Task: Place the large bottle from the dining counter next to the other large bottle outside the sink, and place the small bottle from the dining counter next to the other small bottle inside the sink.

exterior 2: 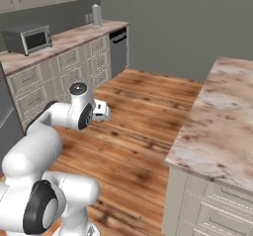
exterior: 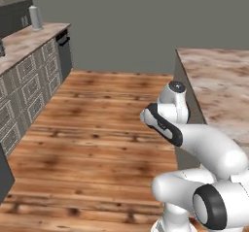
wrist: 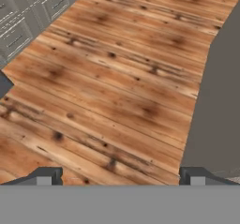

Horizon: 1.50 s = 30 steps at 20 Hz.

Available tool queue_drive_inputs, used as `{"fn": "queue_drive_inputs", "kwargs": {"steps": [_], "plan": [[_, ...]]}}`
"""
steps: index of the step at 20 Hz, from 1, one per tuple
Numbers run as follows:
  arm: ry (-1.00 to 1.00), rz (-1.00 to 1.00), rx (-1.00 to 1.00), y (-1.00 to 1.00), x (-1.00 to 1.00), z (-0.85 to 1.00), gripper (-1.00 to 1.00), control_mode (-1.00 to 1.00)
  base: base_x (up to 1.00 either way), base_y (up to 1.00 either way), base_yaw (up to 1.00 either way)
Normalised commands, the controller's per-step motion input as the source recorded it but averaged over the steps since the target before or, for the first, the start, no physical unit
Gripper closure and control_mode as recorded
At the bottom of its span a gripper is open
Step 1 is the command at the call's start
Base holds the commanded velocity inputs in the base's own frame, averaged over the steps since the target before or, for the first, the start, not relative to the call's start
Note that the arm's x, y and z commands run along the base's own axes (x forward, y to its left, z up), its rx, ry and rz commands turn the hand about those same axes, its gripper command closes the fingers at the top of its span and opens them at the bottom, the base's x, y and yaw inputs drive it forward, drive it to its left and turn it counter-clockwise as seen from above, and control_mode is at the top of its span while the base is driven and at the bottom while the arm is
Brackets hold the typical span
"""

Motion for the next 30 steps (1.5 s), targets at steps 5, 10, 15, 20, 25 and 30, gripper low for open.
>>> {"fn": "queue_drive_inputs", "kwargs": {"steps": [5,10,15,20,25,30], "plan": [[0.0,0.0,0.0,0.0,0.0,0.0,-1.0,1.0,0.89,0.27,-0.03],[0.0,0.0,0.0,0.0,0.0,0.0,-1.0,1.0,1.0,0.01,-0.09],[0.0,0.0,0.0,0.0,0.0,0.0,-1.0,1.0,1.0,0.0,-0.11],[0.0,0.0,0.0,0.0,0.0,0.0,-1.0,1.0,1.0,0.0,-0.11],[0.0,0.0,0.0,0.0,0.0,0.0,-1.0,1.0,1.0,0.04,-0.1],[0.0,0.0,0.0,0.0,0.0,0.0,-1.0,1.0,1.0,0.23,-0.09]]}}
